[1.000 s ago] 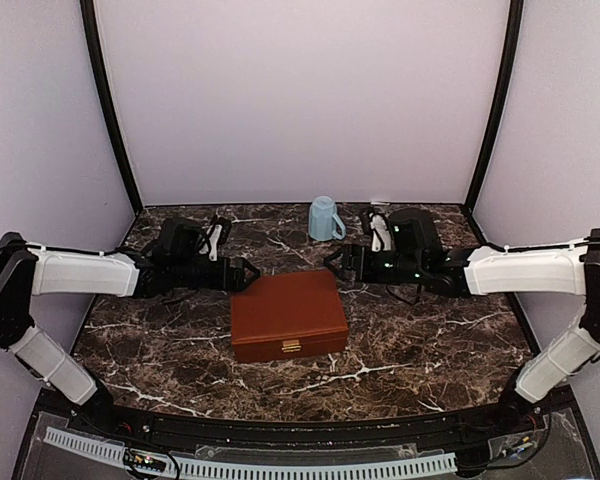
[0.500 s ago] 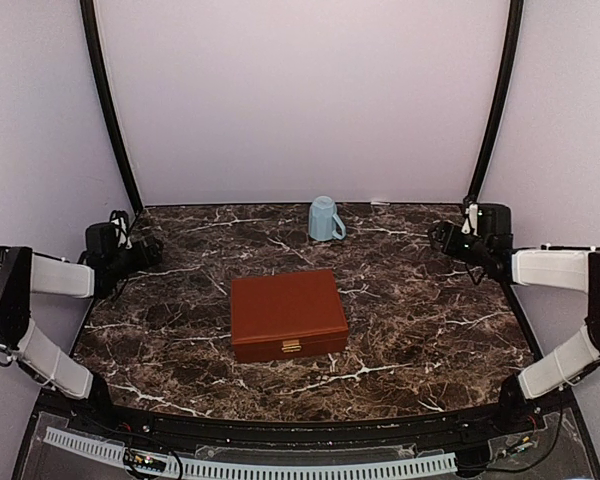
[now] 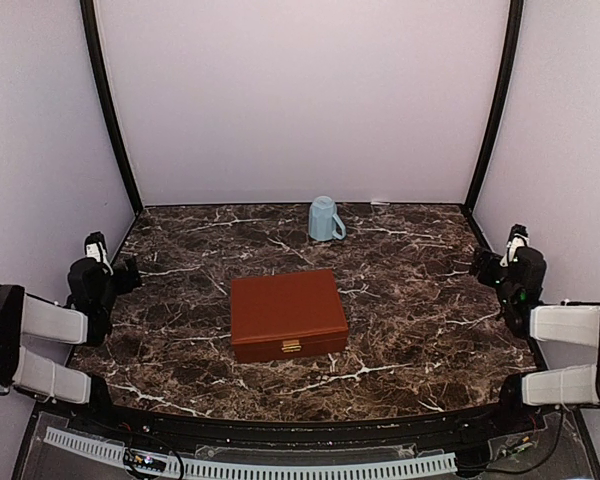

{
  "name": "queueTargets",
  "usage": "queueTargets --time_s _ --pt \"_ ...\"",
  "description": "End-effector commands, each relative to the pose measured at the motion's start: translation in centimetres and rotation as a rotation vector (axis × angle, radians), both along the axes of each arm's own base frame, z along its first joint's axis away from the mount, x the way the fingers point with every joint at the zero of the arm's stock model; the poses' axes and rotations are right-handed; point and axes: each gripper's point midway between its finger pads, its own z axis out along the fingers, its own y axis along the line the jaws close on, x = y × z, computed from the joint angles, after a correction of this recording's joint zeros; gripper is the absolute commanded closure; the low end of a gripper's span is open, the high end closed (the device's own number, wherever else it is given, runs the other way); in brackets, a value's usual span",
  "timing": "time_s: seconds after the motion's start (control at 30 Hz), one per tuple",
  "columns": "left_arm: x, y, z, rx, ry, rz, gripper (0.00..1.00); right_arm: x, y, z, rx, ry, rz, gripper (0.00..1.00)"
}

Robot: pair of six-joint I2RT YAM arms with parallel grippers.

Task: Organize the mixed jewelry
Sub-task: Reset both arms

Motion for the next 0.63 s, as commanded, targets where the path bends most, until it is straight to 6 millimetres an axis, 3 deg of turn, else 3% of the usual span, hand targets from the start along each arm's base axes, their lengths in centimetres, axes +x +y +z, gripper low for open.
queueTargets --time_s 0.0,0.13,0.6 --pt "1.8 -1.7 2.7 0.070 -0.142 -0.113 0.03 0.6 -1.5 2.2 -0.080 -0.121 -0.072 0.07" --pt "2.4 -3.2 2.3 0.087 -0.135 -0.194 0.03 0.9 -1.6 1.7 -0.113 -0.148 -0.069 0.07" --pt "2.6 -3.1 2.1 0.109 -0.143 -0.187 0.03 0.0 -2.1 1.8 -0.150 -0.201 -0.102 0.06"
